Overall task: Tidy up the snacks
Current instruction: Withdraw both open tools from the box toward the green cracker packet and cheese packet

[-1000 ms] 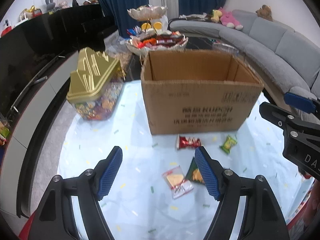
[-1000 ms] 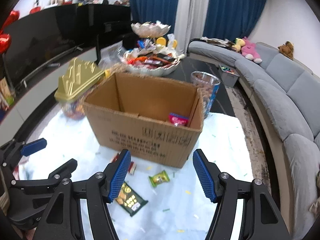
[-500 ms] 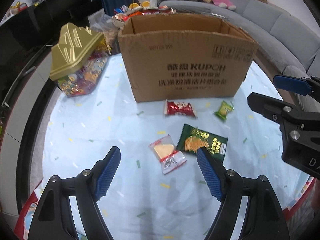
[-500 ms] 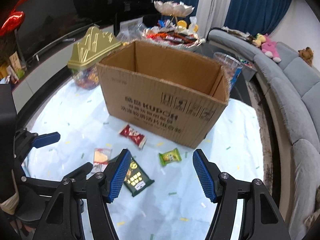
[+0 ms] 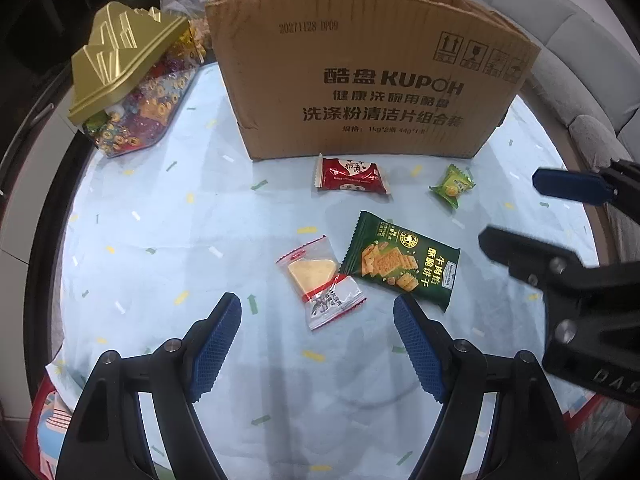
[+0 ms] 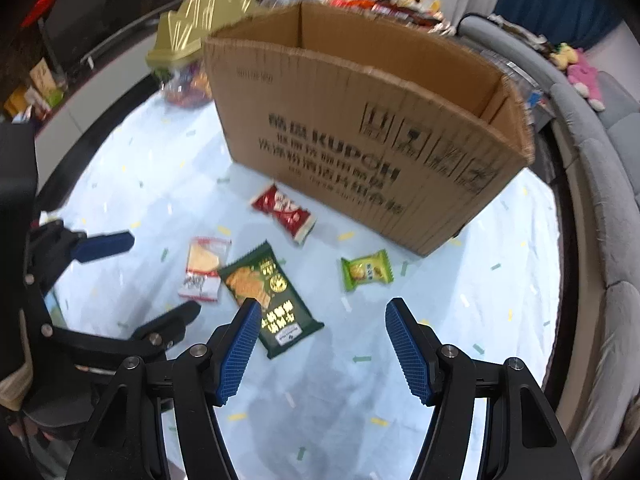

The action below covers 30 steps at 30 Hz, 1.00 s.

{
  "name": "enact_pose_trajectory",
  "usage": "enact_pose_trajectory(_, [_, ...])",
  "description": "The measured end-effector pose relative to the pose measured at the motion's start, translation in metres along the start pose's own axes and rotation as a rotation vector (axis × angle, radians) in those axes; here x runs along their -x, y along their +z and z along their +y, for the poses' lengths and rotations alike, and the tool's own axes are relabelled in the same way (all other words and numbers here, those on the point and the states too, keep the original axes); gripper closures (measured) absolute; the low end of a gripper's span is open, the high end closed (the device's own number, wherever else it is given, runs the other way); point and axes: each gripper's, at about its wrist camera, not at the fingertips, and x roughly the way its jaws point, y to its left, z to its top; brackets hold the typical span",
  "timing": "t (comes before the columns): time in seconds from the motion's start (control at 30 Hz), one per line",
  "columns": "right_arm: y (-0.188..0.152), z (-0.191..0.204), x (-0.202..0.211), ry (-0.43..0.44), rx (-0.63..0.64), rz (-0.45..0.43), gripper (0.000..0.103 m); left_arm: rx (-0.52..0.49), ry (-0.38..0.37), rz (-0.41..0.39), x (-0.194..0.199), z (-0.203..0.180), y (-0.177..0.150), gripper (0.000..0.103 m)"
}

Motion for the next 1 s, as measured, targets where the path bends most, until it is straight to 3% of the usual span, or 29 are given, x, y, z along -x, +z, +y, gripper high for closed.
enact_pose_trajectory(0.37, [0.0, 0.002, -0.025, 0.02, 0.098, 0.133, 0.038, 0.013, 0.014, 0.067, -0.024, 0.005, 0.005, 0.025])
enact_pose_trajectory(1.0, [-0.004, 0.021, -0.053, 0.096, 0.268, 0.225, 0.038, 0.063, -0.04, 0.147, -0.056, 0.018, 0.014, 0.025])
